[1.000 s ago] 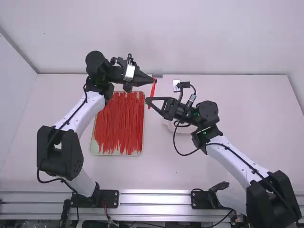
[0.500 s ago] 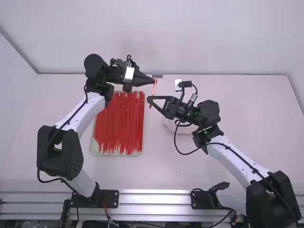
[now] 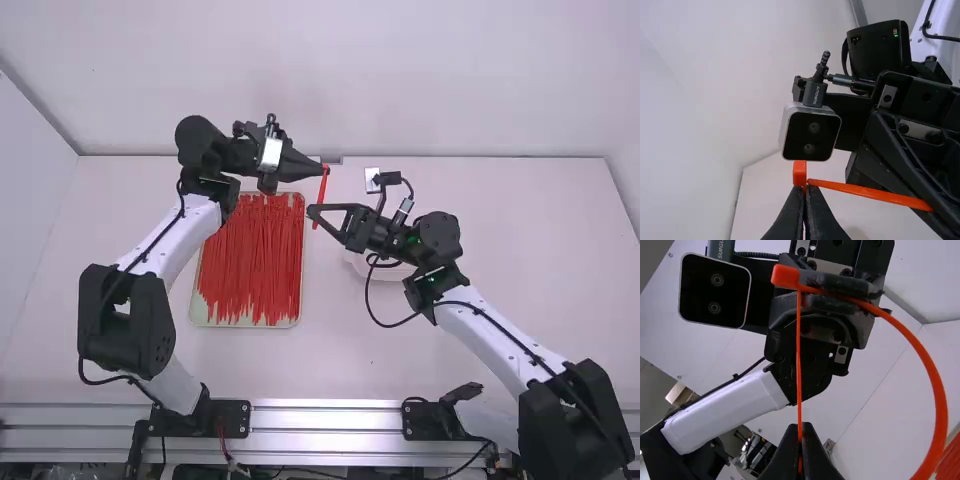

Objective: Fasten the cable tie

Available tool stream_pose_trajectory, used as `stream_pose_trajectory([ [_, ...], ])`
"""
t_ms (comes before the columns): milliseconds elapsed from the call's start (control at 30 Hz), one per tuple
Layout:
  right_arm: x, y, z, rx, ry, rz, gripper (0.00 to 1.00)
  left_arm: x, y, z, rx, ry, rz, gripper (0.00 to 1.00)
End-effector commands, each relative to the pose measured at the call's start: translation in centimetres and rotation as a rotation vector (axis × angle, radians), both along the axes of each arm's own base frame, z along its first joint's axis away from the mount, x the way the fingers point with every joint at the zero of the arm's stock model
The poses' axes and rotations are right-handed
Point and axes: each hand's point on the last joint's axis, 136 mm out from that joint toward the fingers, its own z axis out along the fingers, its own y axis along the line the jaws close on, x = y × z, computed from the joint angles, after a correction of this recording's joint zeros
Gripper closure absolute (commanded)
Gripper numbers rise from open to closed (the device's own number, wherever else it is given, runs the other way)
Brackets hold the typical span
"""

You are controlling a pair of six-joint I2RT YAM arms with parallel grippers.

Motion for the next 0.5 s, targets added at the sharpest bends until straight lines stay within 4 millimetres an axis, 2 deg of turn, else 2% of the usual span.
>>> stream_pose_trajectory([
  [0,-0.01,0.10,0.90,0.012,-0.018,0.004,1.00,-0.16,0.19,-0.08,0.007,0.002,-0.007,0.98],
  [467,0.09,0.00,1.00,0.015,-0.019,-0.001,1.00,-0.22,0.02,-0.21,0.009,0.018,-0.013,0.98],
])
